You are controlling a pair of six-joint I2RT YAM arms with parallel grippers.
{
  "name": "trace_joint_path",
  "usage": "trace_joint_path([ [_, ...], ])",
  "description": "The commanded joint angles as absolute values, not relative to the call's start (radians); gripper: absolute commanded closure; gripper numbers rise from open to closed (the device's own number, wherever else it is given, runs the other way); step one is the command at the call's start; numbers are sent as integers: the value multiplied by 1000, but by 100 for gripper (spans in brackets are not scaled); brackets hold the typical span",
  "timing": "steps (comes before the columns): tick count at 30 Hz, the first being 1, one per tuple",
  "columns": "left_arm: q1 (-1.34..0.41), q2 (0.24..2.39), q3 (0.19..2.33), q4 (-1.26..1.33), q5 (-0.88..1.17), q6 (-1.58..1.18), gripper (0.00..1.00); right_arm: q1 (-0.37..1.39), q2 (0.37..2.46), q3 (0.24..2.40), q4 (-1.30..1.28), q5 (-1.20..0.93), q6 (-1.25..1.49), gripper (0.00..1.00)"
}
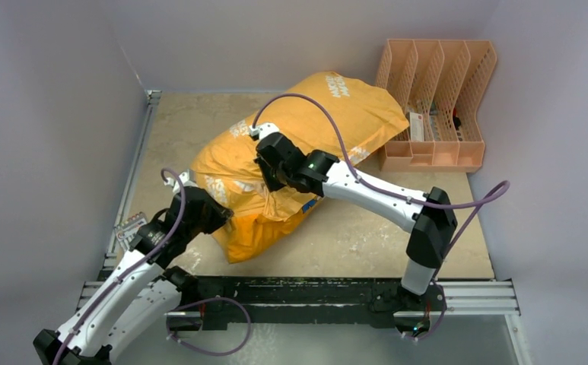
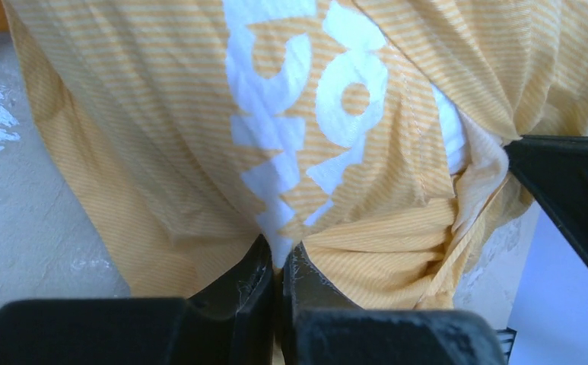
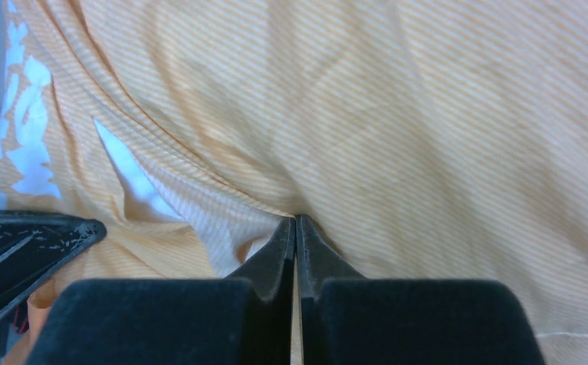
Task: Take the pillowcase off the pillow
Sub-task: Remove the pillow from the pillowcase.
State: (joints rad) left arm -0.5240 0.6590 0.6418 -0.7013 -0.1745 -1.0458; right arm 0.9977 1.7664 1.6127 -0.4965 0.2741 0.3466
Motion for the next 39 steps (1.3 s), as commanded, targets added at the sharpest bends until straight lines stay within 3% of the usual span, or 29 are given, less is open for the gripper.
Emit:
trace_joint_path([
  [1, -522, 623, 626, -859, -224, -1078, 100, 924, 1702, 1613, -502, 352, 354, 100],
  [8, -522, 628, 793, -883, -215, -1024, 100, 923, 1659, 1436, -386, 142, 448, 100],
  [9, -521, 649, 835, -864, -204, -1007, 87, 923, 1661, 1420, -384, 127, 464, 100],
  [11, -521, 702, 912, -840, -193, -984, 49, 923, 1667, 1397, -384, 89, 493, 100],
  [12, -521, 724, 947, -828, -191, -975, 40, 923, 1669, 1388, -378, 65, 507, 100],
  [15, -521, 778, 973, -759, -186, -968, 28, 923, 1665, 1358, -345, 4, 537, 100],
  [20, -522, 888, 890, -612, -60, -973, 23, 923, 1638, 1324, -297, -66, 547, 100],
  [26, -522, 881, 794, -695, -95, -947, 50, 923, 1611, 1335, -314, -42, 526, 100],
  [29, -522, 826, 762, -736, -99, -917, 74, 923, 1616, 1355, -323, -99, 499, 100],
  [31, -521, 816, 751, -767, -74, -889, 100, 923, 1620, 1367, -310, -162, 464, 96],
  [35, -522, 797, 743, -795, -64, -876, 100, 927, 1618, 1370, -262, -276, 439, 55],
  [39, -522, 789, 747, -785, -64, -879, 100, 948, 1648, 1385, -269, -279, 433, 38],
])
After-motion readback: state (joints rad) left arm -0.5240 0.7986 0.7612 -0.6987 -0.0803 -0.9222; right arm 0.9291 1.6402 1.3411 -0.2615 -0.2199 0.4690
